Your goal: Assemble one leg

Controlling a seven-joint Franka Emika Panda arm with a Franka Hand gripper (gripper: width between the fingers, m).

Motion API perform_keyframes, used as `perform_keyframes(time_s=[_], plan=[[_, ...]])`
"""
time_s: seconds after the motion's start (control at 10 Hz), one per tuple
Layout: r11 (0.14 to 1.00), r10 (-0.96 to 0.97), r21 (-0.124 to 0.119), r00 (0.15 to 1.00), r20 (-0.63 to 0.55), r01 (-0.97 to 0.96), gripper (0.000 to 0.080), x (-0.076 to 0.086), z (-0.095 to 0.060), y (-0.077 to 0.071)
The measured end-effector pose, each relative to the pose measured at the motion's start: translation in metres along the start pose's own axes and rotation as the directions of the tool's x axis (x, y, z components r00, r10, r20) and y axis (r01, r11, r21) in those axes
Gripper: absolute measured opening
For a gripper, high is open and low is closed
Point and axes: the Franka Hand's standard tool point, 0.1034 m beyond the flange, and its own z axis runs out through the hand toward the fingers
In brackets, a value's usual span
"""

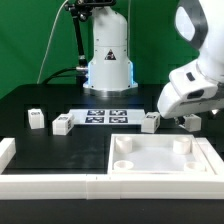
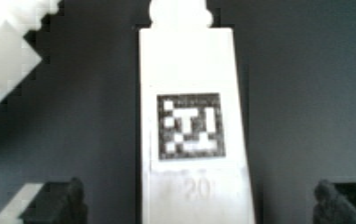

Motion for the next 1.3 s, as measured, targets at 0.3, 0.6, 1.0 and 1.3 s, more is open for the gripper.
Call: perform_keyframes(time_s=[0.3, 0.6, 1.0, 1.3], plan=[[0.999, -0.022, -0.027, 0.978, 0.209, 0.028, 0.0649, -0.010, 0.017, 0.001], [0.999, -0.022, -0.017, 0.955, 0.297, 0.028, 0.0649, -0.006, 0.021, 0.001], [0.999, -0.022, -0.017, 0.955, 0.297, 0.028, 0.0431, -0.006, 0.021, 0.001], [0.999, -0.022, -0.017, 0.955, 0.297, 0.028, 0.0288, -0.006, 0.021, 0.001]])
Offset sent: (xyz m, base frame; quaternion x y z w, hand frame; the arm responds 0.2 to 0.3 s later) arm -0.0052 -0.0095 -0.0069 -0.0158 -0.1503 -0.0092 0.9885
